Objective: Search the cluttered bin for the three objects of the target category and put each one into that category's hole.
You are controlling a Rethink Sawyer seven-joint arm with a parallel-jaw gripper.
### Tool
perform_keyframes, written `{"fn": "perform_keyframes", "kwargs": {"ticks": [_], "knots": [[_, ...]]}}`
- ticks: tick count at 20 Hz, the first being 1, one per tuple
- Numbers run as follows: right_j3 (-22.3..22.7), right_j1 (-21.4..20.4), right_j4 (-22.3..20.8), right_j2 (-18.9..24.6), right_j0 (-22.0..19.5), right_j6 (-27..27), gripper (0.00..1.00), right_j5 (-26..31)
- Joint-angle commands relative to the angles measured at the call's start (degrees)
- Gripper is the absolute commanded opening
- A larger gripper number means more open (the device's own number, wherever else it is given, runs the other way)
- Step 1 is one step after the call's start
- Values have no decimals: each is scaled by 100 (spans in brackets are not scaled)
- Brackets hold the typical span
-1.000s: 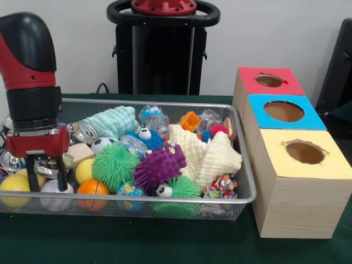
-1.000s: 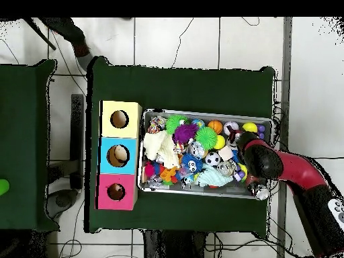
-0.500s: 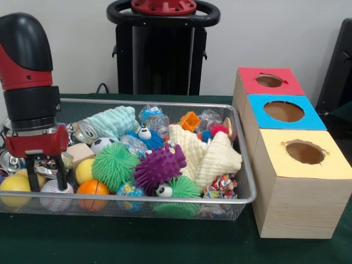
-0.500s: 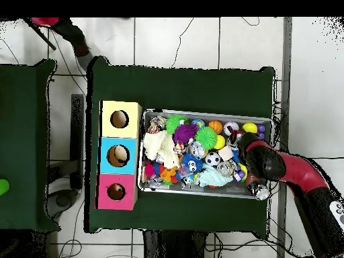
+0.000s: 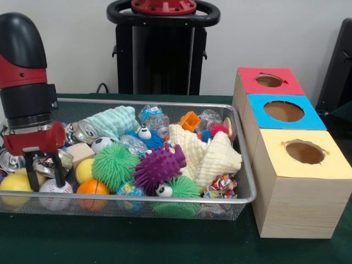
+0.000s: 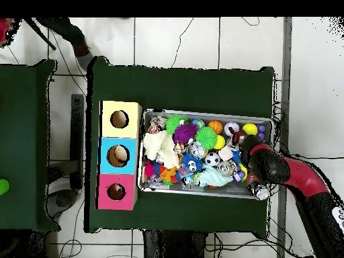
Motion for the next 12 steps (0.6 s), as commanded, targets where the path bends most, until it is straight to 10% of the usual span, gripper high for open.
{"fn": "perform_keyframes", "kwargs": {"ticks": [1, 12], "knots": [[-367, 637, -1177, -923, -692, -2113, 100, 946], [-331, 702, -1373, -765, -927, -2177, 100, 1044]]}}
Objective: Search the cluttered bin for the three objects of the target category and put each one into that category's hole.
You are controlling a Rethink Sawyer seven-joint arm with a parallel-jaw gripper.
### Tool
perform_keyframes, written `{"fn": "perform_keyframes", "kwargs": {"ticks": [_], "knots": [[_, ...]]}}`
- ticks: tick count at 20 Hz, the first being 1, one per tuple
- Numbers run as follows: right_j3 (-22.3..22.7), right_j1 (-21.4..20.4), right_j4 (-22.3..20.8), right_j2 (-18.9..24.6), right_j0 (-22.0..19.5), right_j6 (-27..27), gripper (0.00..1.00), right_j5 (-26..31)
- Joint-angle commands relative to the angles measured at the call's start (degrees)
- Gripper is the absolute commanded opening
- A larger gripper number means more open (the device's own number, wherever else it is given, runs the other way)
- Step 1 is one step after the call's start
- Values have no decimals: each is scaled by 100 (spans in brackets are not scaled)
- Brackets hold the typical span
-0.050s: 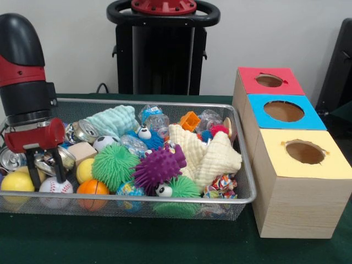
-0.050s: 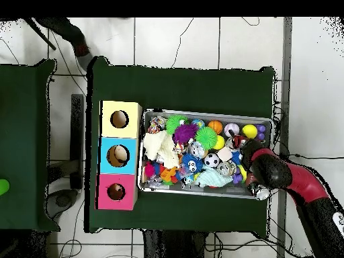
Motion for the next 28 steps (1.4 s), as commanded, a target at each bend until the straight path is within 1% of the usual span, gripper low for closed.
{"fn": "perform_keyframes", "kwargs": {"ticks": [1, 7, 13, 20, 28], "knots": [[-513, 505, -1167, -1061, -527, -2173, 100, 1039], [-511, 567, -1228, -969, -637, -2238, 100, 1091], [-448, 443, -1279, -962, -636, -2196, 100, 1166], [-450, 461, -1287, -930, -670, -2178, 100, 1185], [-531, 423, -1305, -877, -637, -2309, 100, 1240]]}}
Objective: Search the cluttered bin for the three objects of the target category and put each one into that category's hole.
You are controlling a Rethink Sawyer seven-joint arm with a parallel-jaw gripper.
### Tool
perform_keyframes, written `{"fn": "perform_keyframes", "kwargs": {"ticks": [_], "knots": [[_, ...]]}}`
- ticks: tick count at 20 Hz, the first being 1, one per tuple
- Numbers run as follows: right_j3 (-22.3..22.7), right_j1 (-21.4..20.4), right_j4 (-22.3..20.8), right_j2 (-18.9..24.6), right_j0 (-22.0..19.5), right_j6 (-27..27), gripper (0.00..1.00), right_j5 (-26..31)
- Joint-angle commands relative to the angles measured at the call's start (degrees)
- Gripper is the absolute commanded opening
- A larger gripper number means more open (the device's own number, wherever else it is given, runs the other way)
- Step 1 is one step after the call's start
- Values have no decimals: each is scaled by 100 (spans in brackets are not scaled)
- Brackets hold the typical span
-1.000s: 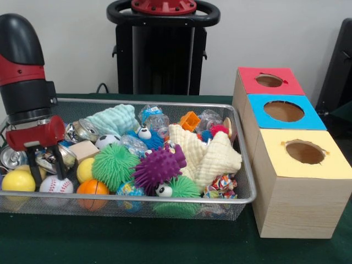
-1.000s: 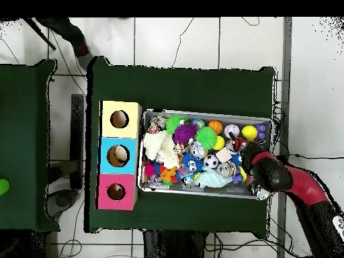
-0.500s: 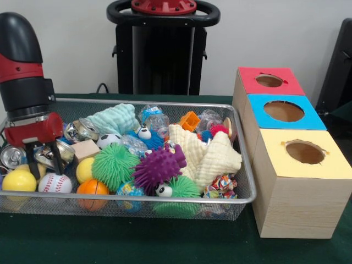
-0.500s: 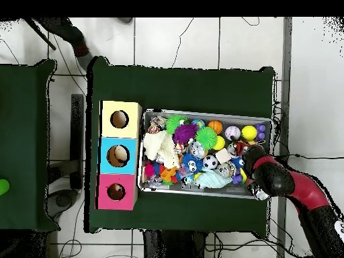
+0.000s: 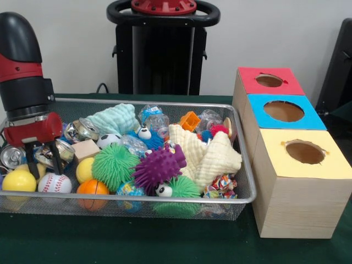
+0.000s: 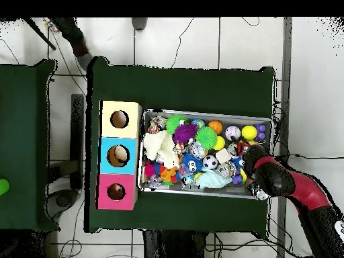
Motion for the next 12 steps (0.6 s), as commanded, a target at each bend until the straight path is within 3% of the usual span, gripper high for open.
{"fn": "perform_keyframes", "kwargs": {"ticks": [1, 6, 12], "knots": [[-750, 315, -1093, -1000, -247, -2324, 100, 1251], [-825, 315, -1088, -973, -272, -2417, 100, 1323], [-874, 359, -792, -966, -324, -2472, 100, 1715]]}}
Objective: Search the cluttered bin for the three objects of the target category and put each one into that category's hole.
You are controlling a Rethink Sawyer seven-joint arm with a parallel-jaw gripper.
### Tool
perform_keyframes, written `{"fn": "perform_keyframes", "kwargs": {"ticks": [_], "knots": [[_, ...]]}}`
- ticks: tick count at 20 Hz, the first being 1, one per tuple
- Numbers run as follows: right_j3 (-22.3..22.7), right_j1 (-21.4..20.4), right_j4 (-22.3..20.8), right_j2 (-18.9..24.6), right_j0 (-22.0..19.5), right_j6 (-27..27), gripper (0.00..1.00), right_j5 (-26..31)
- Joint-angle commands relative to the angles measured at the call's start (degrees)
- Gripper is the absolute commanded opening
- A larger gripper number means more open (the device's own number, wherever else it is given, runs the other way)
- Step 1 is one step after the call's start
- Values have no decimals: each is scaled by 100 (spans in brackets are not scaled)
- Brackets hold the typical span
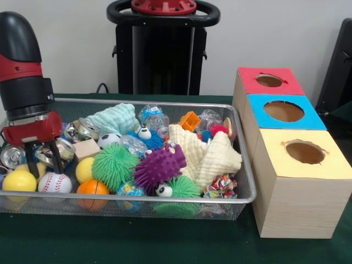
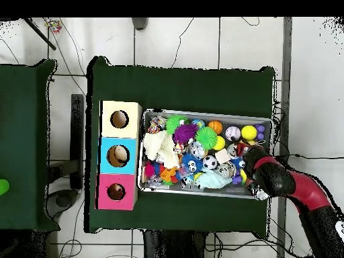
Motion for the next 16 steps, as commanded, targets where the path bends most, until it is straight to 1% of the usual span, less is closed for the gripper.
{"fn": "perform_keyframes", "kwargs": {"ticks": [1, 4, 6, 10, 16], "knots": [[-891, 374, -750, -981, -309, -2392, 100, 1671], [-953, 392, -730, -983, -333, -2289, 100, 1608], [-997, 362, -722, -1055, -278, -2036, 100, 1522], [-1072, 402, -660, -1102, -272, -1696, 100, 1359], [-1203, 468, -566, -1053, -307, -1851, 100, 1535]]}}
